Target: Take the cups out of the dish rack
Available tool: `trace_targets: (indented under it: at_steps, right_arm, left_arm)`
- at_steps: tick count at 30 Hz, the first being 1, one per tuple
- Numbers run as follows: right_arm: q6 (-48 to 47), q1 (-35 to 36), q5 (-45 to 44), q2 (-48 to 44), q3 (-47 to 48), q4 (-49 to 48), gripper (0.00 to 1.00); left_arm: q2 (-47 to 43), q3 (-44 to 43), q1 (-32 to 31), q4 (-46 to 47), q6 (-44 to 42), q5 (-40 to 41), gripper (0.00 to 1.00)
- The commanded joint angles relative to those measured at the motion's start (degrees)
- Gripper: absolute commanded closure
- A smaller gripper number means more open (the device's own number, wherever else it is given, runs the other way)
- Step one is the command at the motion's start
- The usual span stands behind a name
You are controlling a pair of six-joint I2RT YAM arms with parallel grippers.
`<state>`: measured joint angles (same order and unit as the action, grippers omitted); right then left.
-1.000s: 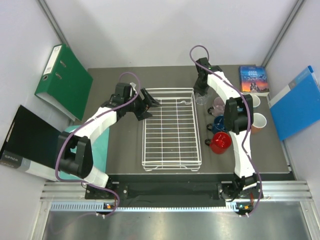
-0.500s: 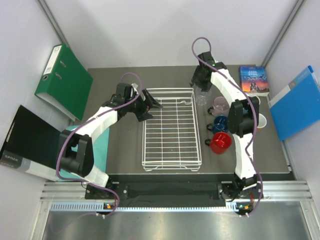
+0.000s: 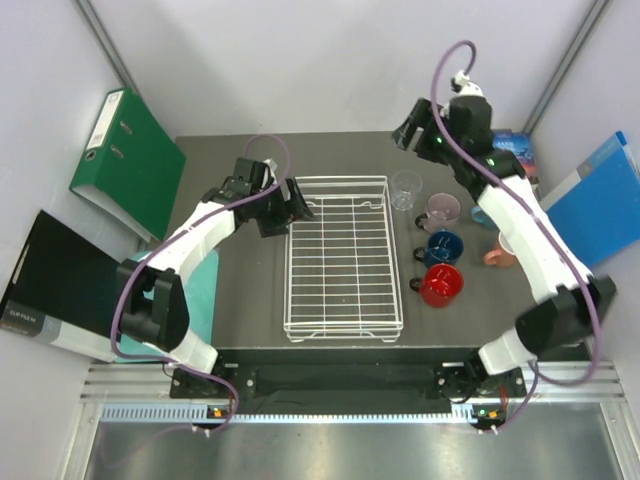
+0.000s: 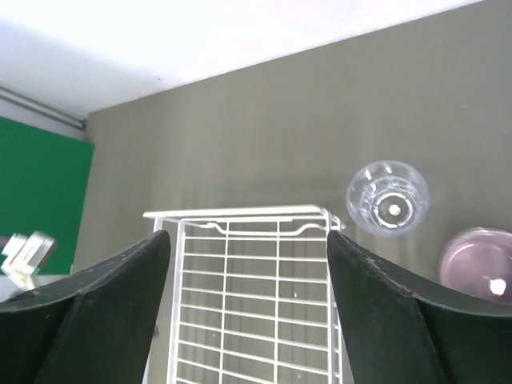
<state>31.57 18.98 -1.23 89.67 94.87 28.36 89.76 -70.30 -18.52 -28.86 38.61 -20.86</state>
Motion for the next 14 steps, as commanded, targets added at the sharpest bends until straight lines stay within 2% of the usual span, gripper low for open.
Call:
trace_targets:
  at_steps: [1, 4, 7, 9, 14]
  right_arm:
    - [-3.9, 1.6, -6.6, -11.9, -12.5, -7.2, 0.2]
    - [-6.4, 4.9, -12.7, -20.2, -20.6, -9.4, 0.18]
    - [-11.4, 14.1, -21.0, -28.7, -28.5, -12.3, 0.12]
    - [-12.8, 17.6, -24.6, -33.6, -32.7, -13.4, 0.09]
    - [-15.5, 23.6, -30.7, -37.5, -33.3, -9.9, 0.01]
  left_arm:
    - [-3.7, -2.8, -0.9, -8.2, -7.2, 9.7, 0.05]
    - [-6.7, -1.9, -1.4, -8.3, -8.5, 11.4, 0.04]
    - [-8.6, -1.6, -2.2, -9.5, -10.0, 14.8, 0.04]
    - [-9.0, -1.8, -2.4, -11.3, -10.6, 16.3, 0.05]
    - [-11.3, -0.7, -2.5, -13.2, -10.8, 18.0, 0.04]
